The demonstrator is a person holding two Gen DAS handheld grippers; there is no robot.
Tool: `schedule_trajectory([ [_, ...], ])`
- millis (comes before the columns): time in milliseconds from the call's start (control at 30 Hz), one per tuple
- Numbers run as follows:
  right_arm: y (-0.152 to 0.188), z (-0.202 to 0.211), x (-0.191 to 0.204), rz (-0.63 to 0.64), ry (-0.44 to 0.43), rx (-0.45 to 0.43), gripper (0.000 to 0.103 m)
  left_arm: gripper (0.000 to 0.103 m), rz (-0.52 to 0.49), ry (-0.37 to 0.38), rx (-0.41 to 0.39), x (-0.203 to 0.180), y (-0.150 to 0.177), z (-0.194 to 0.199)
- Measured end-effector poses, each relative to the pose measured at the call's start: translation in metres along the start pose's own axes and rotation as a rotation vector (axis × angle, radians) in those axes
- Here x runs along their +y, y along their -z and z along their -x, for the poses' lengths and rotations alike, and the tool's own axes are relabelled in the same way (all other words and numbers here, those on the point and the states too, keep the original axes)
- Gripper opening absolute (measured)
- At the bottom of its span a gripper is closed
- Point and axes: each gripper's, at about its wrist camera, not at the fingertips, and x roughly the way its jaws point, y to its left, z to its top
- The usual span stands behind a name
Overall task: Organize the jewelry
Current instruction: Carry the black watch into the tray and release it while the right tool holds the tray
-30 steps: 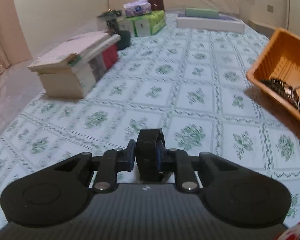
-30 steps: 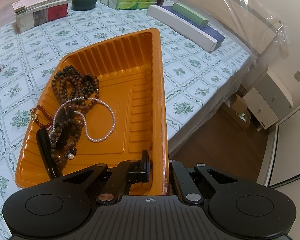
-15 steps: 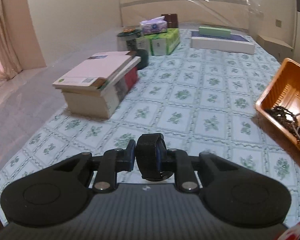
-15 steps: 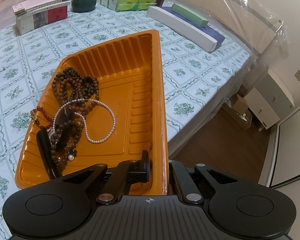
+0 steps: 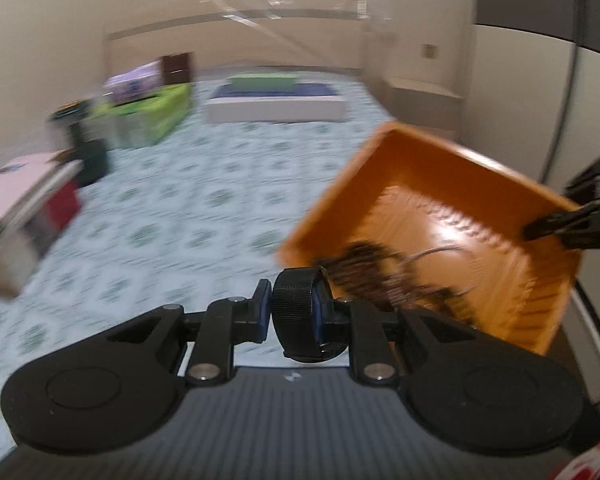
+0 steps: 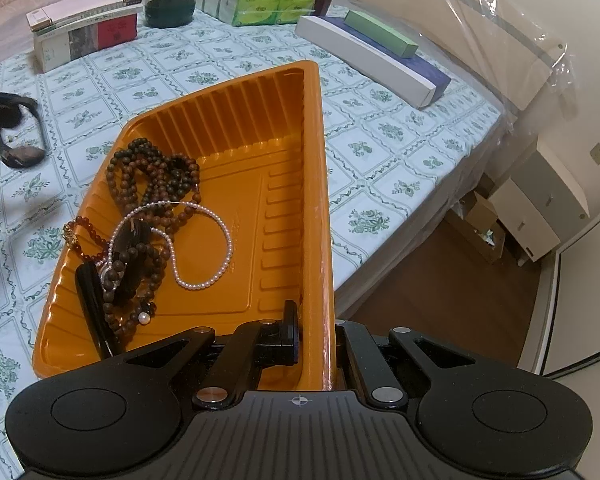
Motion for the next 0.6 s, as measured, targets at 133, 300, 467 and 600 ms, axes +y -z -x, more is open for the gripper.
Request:
schedule_trajectory([
  [133,0.000,0.000,0.000,-0.001,-0.001,0.000,0.003,0.018,-0.025,0.073,-0.017,-0.037,-0.011,-0.017],
  [300,0.000,0.000,0.000,-0.001,-0.004,-0.001,0.003,0.018,-0.053,0.130,-0.023,-0.069,-0.021,-0.035],
  [467,0.000,-0.001,-0.001,-0.003,-0.006,-0.001,0.003,0.018,-0.082,0.163,-0.021,-0.090,-0.031,-0.051],
  [600,0.000,-0.001,-0.001,-0.005,-0.007,-0.001,0.003,0.018,-0.097,0.180,-0.014,-0.101,-0.034,-0.060],
])
